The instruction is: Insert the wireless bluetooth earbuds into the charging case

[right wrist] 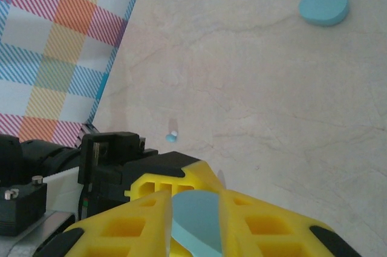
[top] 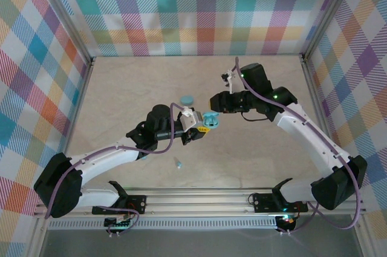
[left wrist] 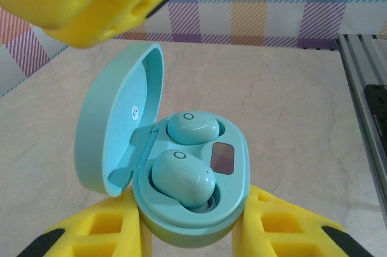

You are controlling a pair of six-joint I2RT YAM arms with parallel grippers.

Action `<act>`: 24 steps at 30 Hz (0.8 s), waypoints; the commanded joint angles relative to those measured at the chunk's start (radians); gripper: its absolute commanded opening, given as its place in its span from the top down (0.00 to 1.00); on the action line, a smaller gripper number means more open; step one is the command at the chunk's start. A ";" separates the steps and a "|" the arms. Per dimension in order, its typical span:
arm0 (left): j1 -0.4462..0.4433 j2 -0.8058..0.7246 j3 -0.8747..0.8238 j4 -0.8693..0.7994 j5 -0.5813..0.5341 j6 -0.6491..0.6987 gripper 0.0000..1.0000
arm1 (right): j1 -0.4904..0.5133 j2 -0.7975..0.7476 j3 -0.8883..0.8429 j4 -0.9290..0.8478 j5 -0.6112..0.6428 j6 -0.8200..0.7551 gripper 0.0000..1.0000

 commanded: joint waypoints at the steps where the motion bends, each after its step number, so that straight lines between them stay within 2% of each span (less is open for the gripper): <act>1: -0.013 -0.001 0.044 0.022 0.012 0.015 0.86 | -0.001 -0.012 -0.021 -0.028 -0.052 -0.016 0.73; 13: -0.012 0.022 0.055 0.028 0.001 0.006 0.86 | -0.001 -0.062 -0.056 -0.064 -0.107 -0.012 0.77; 17: -0.008 0.024 0.055 0.028 0.000 0.000 0.86 | -0.001 -0.086 -0.064 -0.089 -0.075 -0.011 0.77; 20: -0.004 0.024 0.054 0.032 0.002 -0.017 0.86 | -0.010 -0.107 -0.077 -0.087 -0.023 0.016 0.72; 24: 0.013 0.018 0.050 0.054 0.008 -0.079 0.86 | -0.057 -0.126 -0.121 -0.026 -0.060 0.098 0.56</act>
